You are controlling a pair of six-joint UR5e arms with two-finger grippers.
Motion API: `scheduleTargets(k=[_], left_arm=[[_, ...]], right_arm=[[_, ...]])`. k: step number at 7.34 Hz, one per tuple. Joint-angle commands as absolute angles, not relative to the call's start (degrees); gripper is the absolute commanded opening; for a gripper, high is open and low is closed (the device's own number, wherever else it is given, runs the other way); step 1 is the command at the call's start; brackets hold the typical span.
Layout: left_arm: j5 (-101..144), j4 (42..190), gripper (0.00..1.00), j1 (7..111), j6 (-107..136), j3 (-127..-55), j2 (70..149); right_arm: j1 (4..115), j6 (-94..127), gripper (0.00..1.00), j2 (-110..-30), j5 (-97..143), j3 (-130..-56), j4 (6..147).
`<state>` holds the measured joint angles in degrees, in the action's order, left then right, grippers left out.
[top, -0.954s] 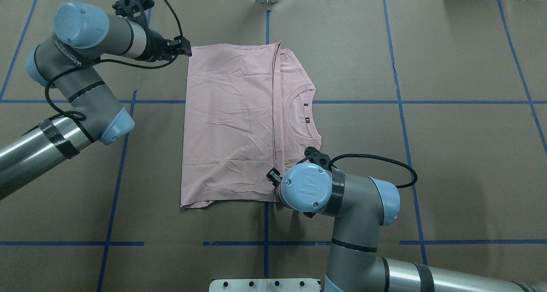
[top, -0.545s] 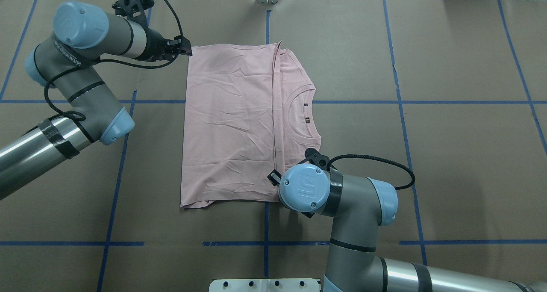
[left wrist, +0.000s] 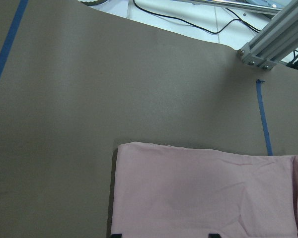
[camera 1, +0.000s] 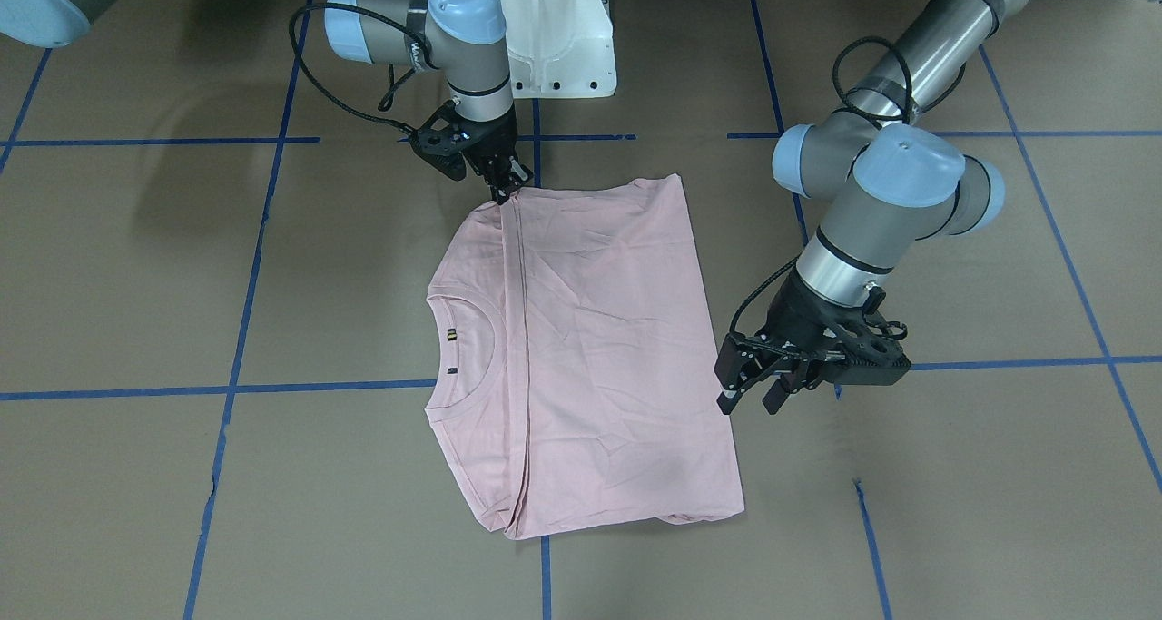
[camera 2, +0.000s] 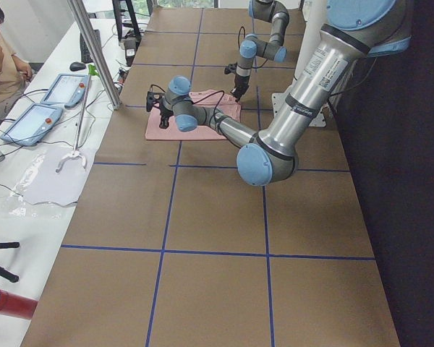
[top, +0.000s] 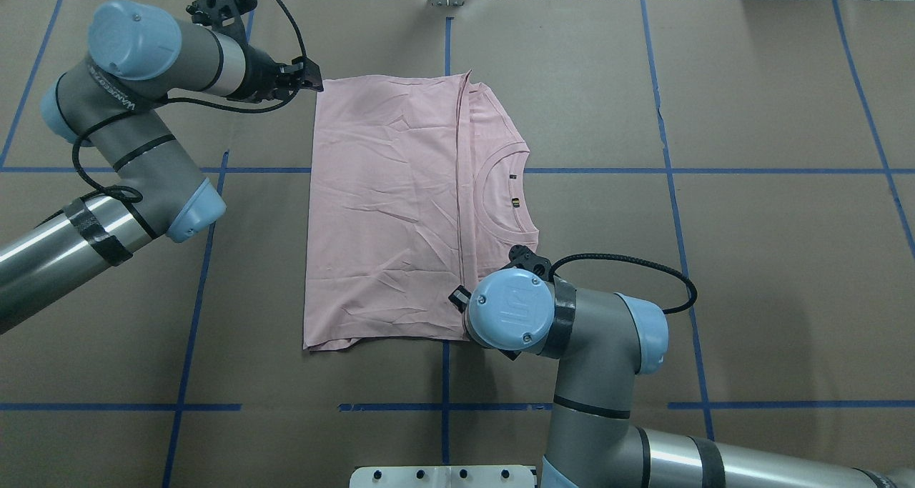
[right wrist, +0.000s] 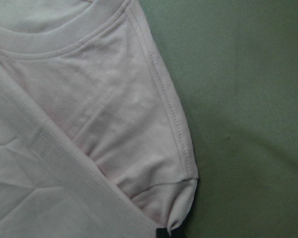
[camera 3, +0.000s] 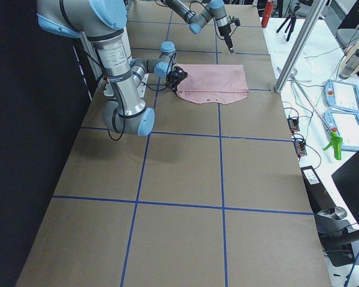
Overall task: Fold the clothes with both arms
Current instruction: 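Move the right gripper to the shirt's near corner by the collar, then move the left gripper to the shirt's near corner opposite the right gripper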
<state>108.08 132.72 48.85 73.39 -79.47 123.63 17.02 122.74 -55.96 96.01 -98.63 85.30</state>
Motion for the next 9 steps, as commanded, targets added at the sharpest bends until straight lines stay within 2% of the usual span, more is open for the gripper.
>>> scheduleTargets(k=[1, 3, 4, 6, 9], left_arm=[[108.28, 124.77, 0.67, 46.43, 78.28, -91.75, 119.31], [107.49, 118.23, 0.67, 37.05, 89.41, -107.95, 109.65], [102.44, 117.69, 0.67, 29.87, 97.3, -112.02, 104.73], [95.74, 112.62, 0.66, 21.3, 107.53, -112.76, 103.62], [93.78, 112.15, 0.65, 18.19, 109.51, -110.93, 103.36]], right_arm=[[18.11, 122.61, 0.0, -56.86, 98.53, -100.89, 85.78], [18.11, 122.69, 0.0, -57.13, 98.53, -101.77, 85.78], [18.11, 122.7, 0.0, -57.22, 98.61, -102.65, 85.78], [18.11, 122.61, 0.0, -58.97, 98.7, -104.49, 85.78], [18.02, 122.52, 0.0, -58.97, 98.7, -104.5, 85.69]])
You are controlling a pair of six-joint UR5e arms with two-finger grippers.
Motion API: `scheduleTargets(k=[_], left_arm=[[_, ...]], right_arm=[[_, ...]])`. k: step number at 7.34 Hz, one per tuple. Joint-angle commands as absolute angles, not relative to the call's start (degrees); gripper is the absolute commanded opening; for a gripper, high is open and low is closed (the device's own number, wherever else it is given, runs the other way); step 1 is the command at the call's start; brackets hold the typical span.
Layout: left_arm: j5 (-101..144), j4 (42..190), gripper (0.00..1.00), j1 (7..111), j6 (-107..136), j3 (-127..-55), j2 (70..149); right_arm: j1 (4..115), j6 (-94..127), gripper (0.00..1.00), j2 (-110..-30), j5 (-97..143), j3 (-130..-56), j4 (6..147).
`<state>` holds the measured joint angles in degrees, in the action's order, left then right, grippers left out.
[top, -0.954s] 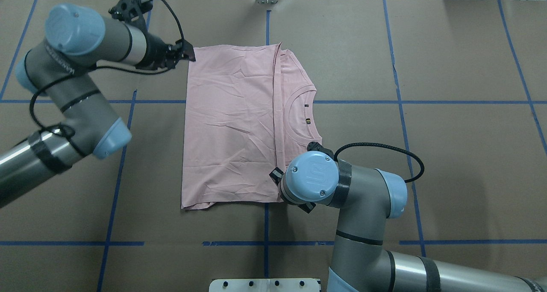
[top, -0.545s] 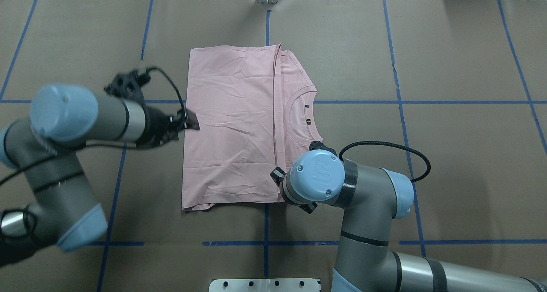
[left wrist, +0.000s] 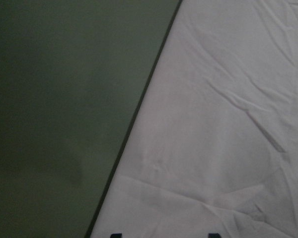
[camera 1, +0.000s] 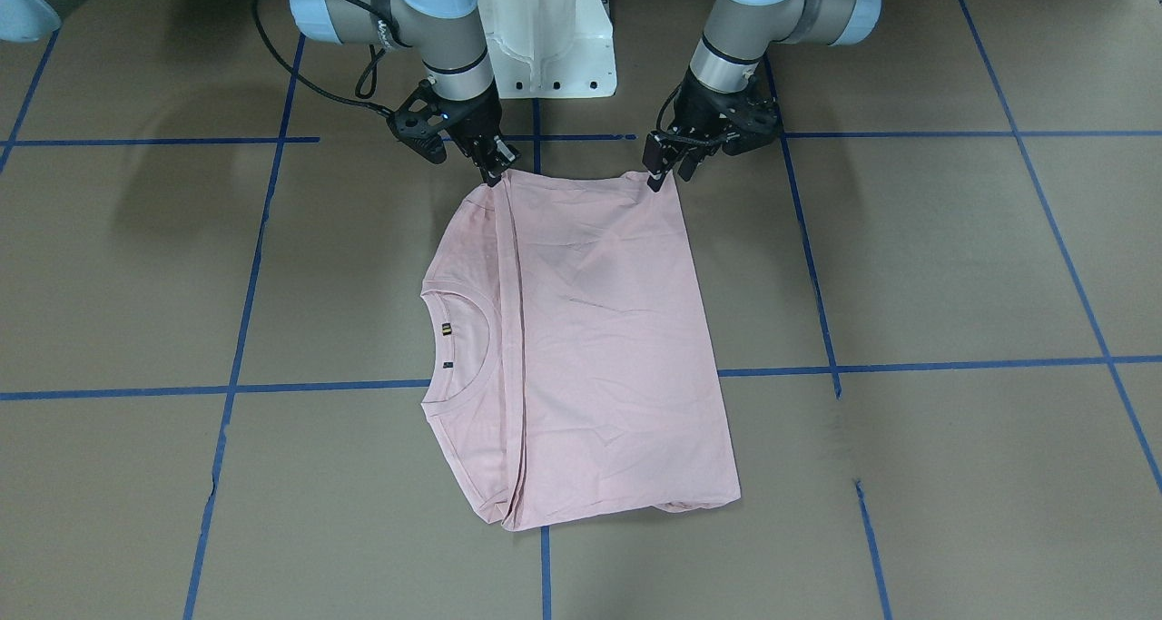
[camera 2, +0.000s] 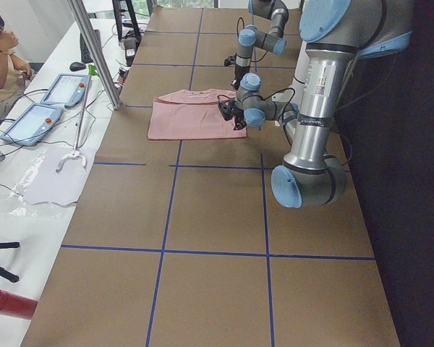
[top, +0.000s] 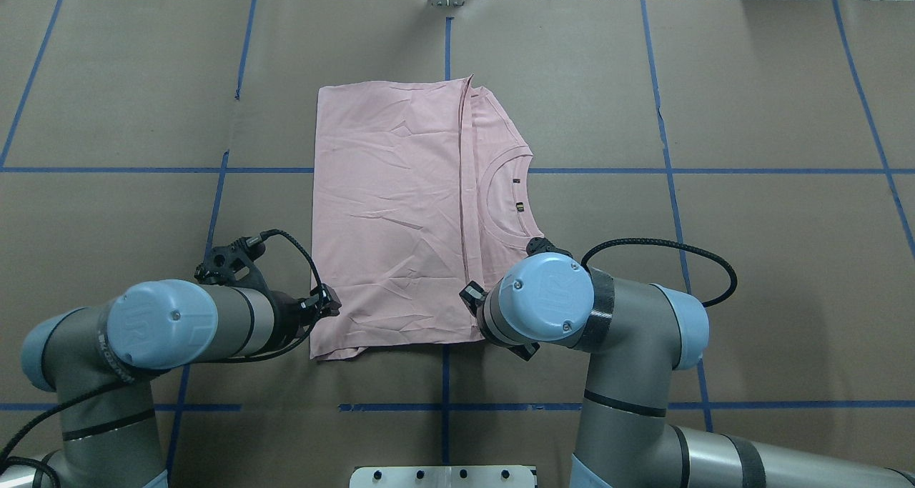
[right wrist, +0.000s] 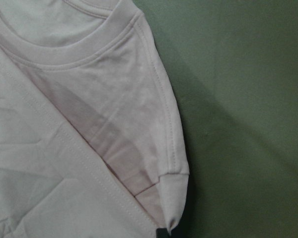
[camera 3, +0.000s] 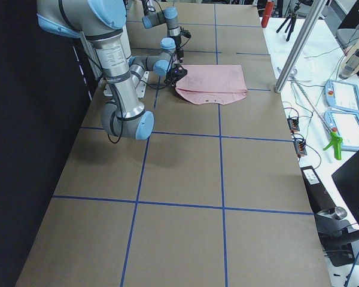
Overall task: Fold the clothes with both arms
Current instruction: 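Move the left gripper to the shirt's near corner opposite the right gripper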
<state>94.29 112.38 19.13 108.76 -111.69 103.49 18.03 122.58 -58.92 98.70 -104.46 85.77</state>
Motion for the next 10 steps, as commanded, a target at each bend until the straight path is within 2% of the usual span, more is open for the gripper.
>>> scheduleTargets(k=[1, 3, 4, 5, 6, 9, 10], left_arm=[[93.43, 112.06, 0.65, 16.8, 109.51, -110.48, 103.36], [92.73, 111.97, 0.64, 16.08, 109.51, -110.3, 103.27], [92.46, 112.06, 0.59, 15.56, 109.51, -109.26, 103.27], [92.55, 112.06, 0.4, 15.21, 109.42, -109.34, 103.27], [92.55, 111.97, 0.01, 15.21, 109.34, -109.34, 103.27], [92.55, 111.89, 0.0, 15.29, 109.42, -110.56, 103.36], [92.72, 108.49, 0.0, 15.29, 109.34, -113.44, 103.53]], right_arm=[[18.02, 122.52, 0.0, -58.97, 98.7, -104.5, 85.69], [18.02, 122.52, 0.0, -58.89, 98.7, -104.5, 85.69], [18.02, 122.52, 0.0, -58.89, 98.61, -104.5, 85.69], [18.02, 122.52, 0.0, -58.89, 98.61, -104.5, 85.69], [18.02, 122.52, 0.0, -58.8, 98.61, -104.5, 85.69], [18.02, 122.61, 0.0, -58.89, 98.61, -104.68, 85.78], [18.19, 123.04, 0.0, -59.32, 98.61, -106.33, 85.96]])
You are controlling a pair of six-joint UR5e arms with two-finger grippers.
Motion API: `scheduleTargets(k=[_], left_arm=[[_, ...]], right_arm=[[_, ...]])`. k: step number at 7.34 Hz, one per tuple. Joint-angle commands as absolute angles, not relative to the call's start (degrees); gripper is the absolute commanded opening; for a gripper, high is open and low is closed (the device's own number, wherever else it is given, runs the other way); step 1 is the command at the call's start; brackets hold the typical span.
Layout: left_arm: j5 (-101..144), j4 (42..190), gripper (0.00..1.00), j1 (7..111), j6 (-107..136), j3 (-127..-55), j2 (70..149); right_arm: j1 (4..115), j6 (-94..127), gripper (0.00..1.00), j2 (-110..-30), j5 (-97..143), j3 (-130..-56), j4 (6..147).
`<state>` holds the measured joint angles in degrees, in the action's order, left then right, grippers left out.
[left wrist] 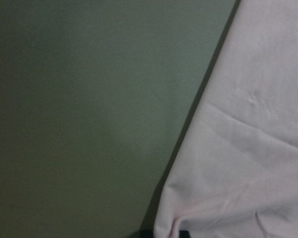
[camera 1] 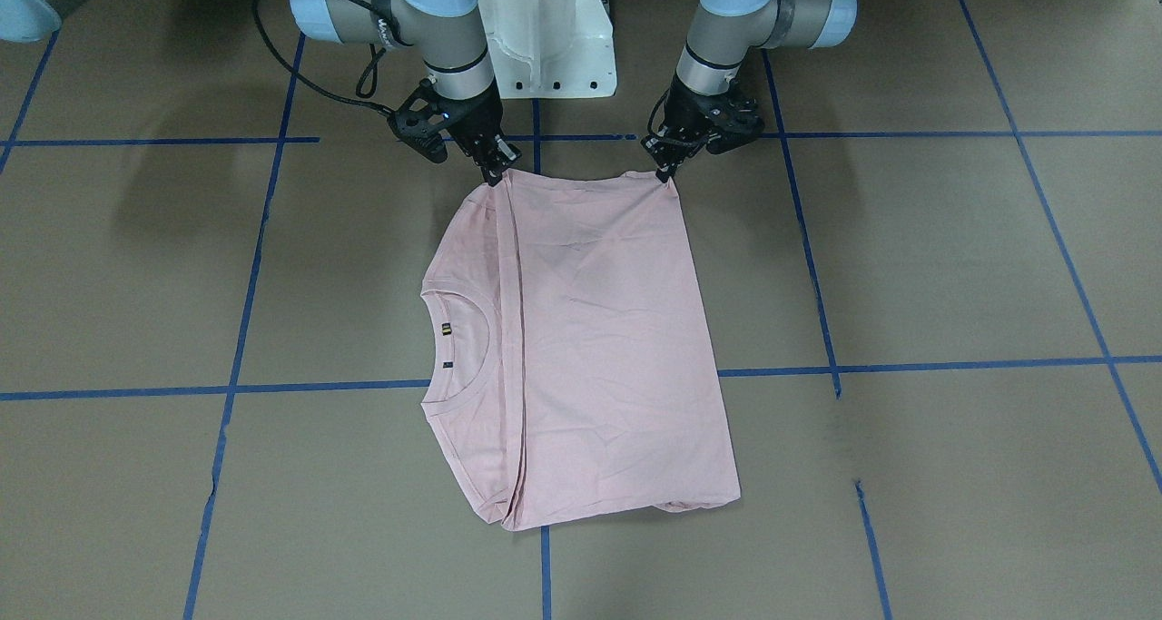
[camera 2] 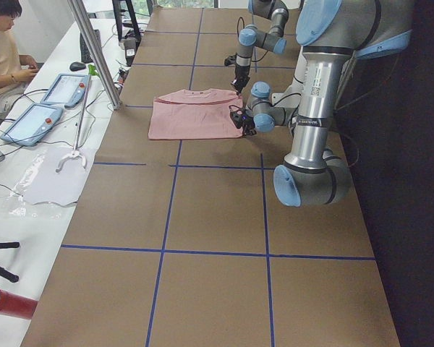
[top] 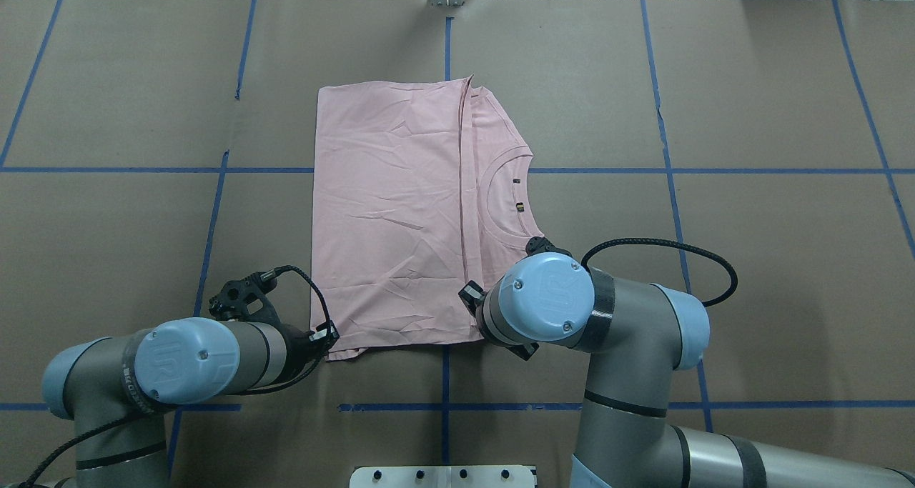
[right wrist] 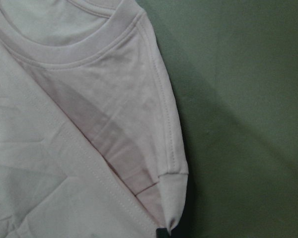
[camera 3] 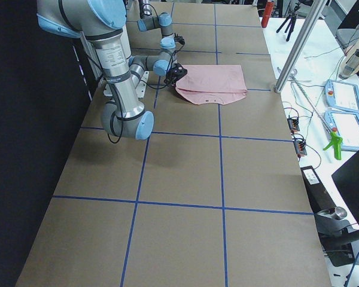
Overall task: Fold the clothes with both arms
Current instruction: 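Grasp the near edge with both grippers and fold it away from the robot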
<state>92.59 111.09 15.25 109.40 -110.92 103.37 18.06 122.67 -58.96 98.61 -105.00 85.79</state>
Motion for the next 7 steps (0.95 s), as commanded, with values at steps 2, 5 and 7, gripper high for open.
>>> scheduleTargets(k=[2, 5, 7], left_arm=[[94.91, 99.09, 0.0, 15.55, 108.38, -124.49, 104.5], [102.11, 94.4, 0.0, 31.94, 95.48, -118.18, 114.84], [102.22, 95.36, 0.0, 38.64, 90.21, -105.71, 123.09]], right_arm=[[16.35, 125.4, 0.0, -63.09, 97.91, -120.94, 94.42], [25.36, 121.58, 0.0, -59.18, 98.0, -120.26, 97.38], [34.16, 118.05, 0.0, -50.41, 99.74, -106.77, 96.86]])
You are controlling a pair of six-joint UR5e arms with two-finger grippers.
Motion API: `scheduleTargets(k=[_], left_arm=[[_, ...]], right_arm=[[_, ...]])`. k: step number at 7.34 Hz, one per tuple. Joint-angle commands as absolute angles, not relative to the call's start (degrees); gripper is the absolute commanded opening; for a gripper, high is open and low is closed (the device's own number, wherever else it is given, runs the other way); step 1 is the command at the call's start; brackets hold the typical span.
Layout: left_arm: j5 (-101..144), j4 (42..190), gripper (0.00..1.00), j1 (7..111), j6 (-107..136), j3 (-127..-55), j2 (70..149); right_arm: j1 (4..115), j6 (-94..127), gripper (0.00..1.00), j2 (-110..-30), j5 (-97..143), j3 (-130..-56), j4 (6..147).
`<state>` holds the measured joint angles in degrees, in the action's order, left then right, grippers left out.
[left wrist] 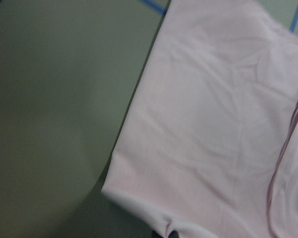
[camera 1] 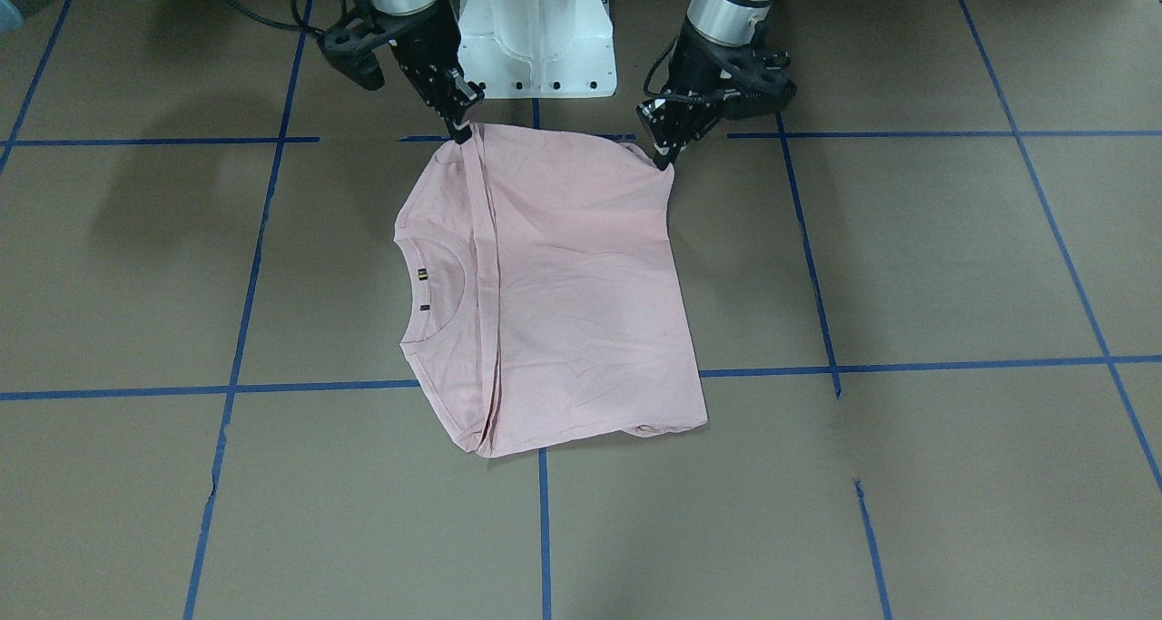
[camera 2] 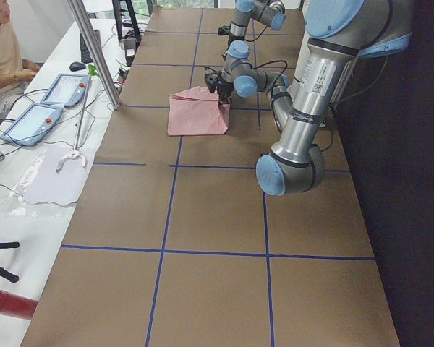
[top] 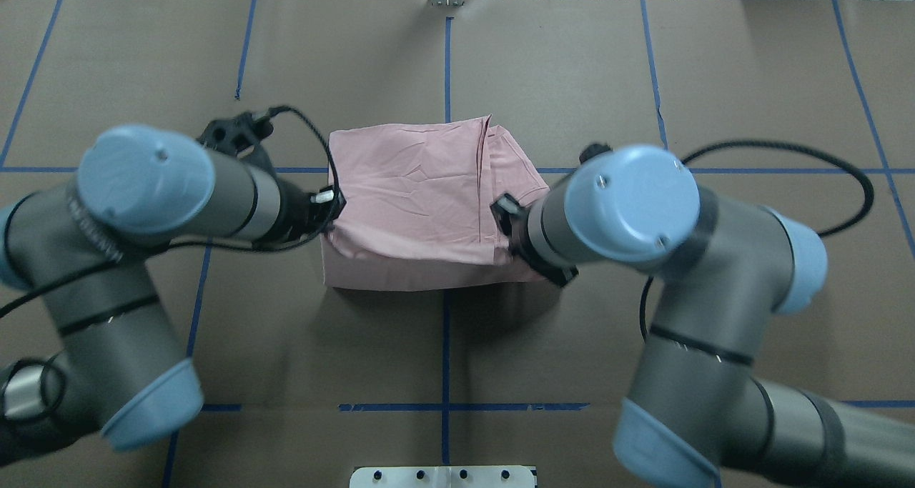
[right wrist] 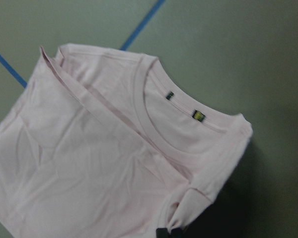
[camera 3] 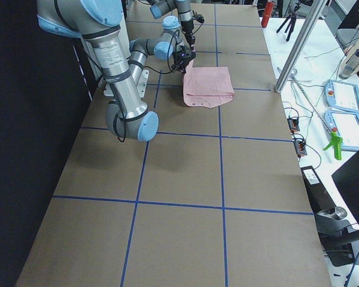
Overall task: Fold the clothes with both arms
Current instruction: 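Grasp the near edge with both grippers and fold it away from the robot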
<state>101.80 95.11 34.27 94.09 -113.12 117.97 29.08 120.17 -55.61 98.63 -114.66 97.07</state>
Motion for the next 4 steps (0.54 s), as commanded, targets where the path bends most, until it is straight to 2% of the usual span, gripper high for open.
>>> scheduleTargets(k=[1, 2, 4], left_arm=[[102.13, 97.01, 0.0, 40.41, 87.3, -101.29, 124.53], [101.78, 102.25, 0.0, 40.69, 85.62, -96.2, 124.8], [100.82, 109.41, 0.0, 40.87, 85.43, -88.8, 125.85]], right_arm=[[36.97, 117.52, 0.0, -46.1, 101.5, -98.17, 91.81], [39.44, 117.6, 0.0, -43.1, 104.21, -88.95, 84.19], [41.39, 115.24, 0.0, -39.48, 106.95, -80.19, 80.51]])
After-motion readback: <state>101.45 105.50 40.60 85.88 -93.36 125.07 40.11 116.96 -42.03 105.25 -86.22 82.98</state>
